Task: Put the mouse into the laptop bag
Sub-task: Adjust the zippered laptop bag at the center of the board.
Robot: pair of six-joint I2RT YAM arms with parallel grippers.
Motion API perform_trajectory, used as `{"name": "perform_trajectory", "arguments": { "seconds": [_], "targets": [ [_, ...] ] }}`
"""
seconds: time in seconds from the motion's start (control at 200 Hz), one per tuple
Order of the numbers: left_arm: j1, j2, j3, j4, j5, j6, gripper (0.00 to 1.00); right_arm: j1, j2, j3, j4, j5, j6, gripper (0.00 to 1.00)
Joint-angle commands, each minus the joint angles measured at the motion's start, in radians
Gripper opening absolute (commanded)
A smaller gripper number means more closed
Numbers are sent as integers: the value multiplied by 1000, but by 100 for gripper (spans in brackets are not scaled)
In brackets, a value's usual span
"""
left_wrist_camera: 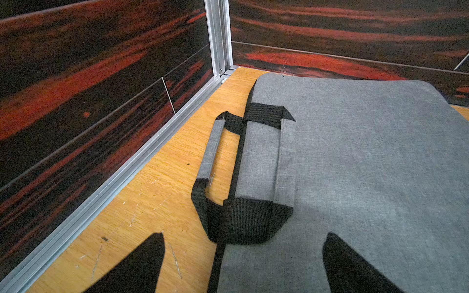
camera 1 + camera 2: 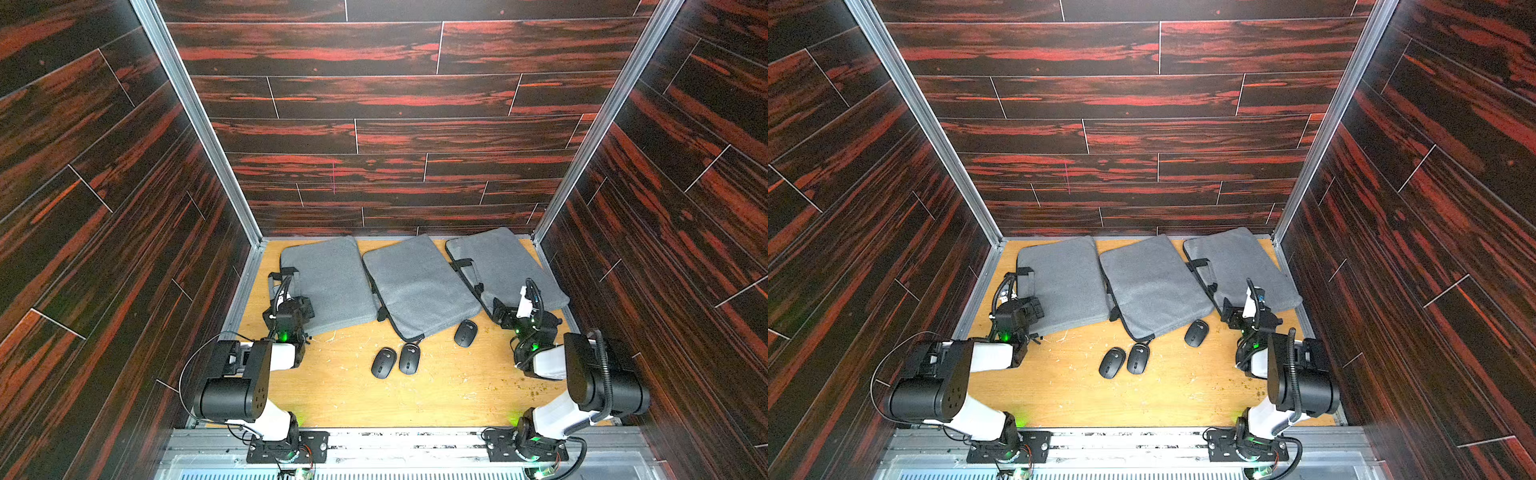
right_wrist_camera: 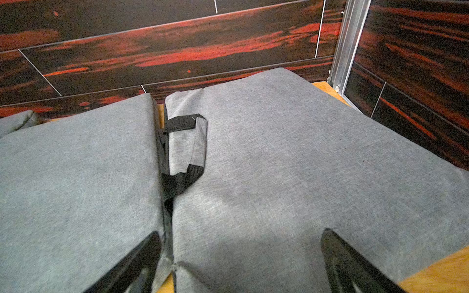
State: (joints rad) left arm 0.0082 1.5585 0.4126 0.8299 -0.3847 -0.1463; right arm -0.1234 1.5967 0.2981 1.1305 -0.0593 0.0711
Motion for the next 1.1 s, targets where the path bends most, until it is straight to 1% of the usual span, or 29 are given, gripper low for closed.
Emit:
{"name": "perform_trajectory", "arguments": {
  "seconds": [0.0, 0.902, 0.942, 1.002, 1.057, 1.092],
  "targets": [
    [1, -28, -2, -2, 3, 11, 100, 5, -31, 4, 31, 1, 7, 98],
    [2, -30, -9, 7, 12, 16, 100, 6, -36, -5, 46, 8, 8, 98],
    [0, -38, -26, 40, 34, 29, 100, 14, -62, -28, 69, 34, 10, 98],
    [-1, -80, -66, 97, 38, 44, 100, 36, -166, -68, 47, 145, 14, 98],
    [-5, -164, -108, 91, 23, 39, 100, 43, -254, -105, 44, 192, 16, 98],
    [-8, -228, -123, 51, -20, 7, 100, 51, -279, -123, 63, 197, 10, 98]
  ]
}}
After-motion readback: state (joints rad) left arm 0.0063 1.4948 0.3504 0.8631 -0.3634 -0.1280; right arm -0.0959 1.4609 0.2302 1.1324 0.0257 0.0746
